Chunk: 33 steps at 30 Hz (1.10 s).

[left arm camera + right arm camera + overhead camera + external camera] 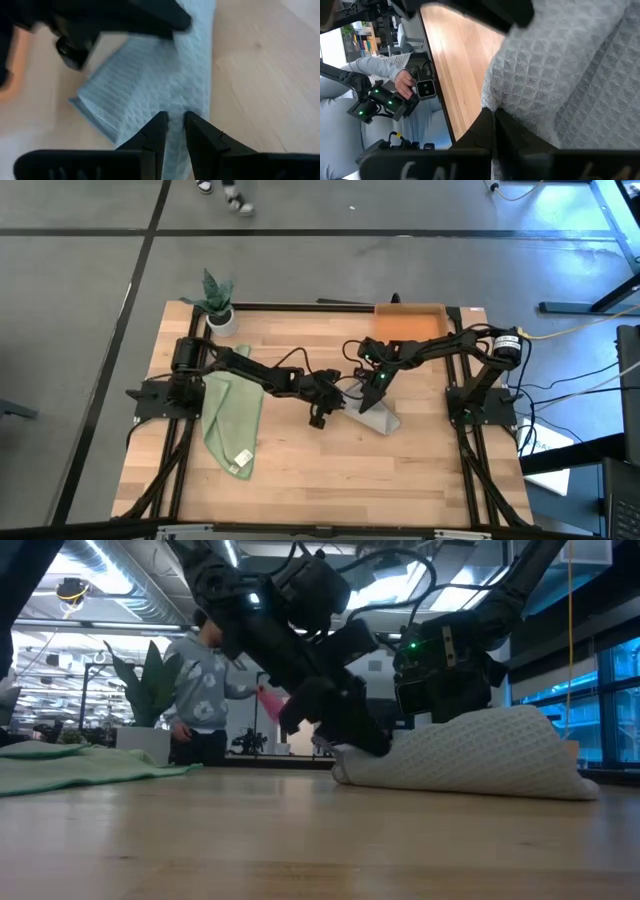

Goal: Roll microfiber towels into tight, uniform cylinder then place into a basket
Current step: Roll the gray microfiber towel

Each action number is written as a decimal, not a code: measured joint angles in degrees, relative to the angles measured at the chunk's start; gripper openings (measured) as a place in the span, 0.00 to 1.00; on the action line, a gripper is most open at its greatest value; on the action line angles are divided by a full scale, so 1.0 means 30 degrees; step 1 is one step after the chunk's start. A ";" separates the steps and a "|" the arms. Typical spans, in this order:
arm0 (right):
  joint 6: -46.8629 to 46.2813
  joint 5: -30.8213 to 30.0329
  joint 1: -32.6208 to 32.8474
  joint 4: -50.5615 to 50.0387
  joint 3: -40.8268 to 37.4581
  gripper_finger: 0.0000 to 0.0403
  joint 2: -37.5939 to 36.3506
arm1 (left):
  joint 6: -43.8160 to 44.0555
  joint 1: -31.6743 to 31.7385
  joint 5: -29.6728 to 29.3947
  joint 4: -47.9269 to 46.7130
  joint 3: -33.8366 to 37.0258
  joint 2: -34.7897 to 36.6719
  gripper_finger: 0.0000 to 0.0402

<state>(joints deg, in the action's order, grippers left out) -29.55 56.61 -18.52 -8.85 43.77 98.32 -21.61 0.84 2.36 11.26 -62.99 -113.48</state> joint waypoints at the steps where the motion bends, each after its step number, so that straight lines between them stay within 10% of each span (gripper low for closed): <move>1: -0.0056 -0.0011 0.0000 0.0065 0.0000 0.02 0.0000 | 0.0000 -0.0014 0.0052 -0.0050 0.0034 -0.0079 0.17; 21: -0.0557 -0.0092 0.0000 0.0153 0.0189 0.03 0.0000 | 0.0007 0.0066 0.0043 -0.0403 0.0034 -0.0199 0.00; 33: -0.0710 0.0668 0.0372 0.0206 0.0204 0.20 0.0000 | 0.0000 0.0074 0.0996 -0.0669 0.0034 -0.0207 0.00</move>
<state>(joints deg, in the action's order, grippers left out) -31.68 58.61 -17.41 -8.23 44.38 98.32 -21.61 1.06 5.34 9.26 -62.89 -114.10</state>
